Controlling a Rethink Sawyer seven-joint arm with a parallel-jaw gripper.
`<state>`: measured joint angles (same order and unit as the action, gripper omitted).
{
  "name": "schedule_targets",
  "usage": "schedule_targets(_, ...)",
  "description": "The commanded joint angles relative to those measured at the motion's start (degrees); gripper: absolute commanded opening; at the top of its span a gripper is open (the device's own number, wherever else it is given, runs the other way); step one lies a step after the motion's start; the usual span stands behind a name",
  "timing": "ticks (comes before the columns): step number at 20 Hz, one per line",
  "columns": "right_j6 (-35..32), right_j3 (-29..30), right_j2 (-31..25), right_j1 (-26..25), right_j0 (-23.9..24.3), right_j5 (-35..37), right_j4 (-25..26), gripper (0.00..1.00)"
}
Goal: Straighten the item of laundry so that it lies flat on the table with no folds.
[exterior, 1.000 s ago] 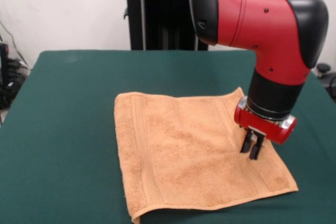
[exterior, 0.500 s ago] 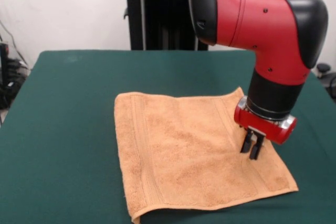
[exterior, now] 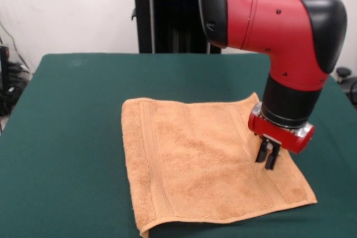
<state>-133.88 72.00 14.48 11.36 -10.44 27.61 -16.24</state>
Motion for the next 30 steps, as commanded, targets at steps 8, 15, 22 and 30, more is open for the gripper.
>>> schedule_targets(8,-16.94,6.97,-13.39,-17.25,-4.09,-3.04,-11.85,0.00)
schedule_targets(15,-12.14,6.70,-12.98,-17.68,-4.08,-4.78,-11.49,0.00)
schedule_targets(22,-8.53,6.39,-12.91,-17.74,-3.30,-4.72,-9.31,0.00)
schedule_targets(30,-6.03,6.41,-14.58,-17.94,-0.97,-1.71,-9.34,0.00)
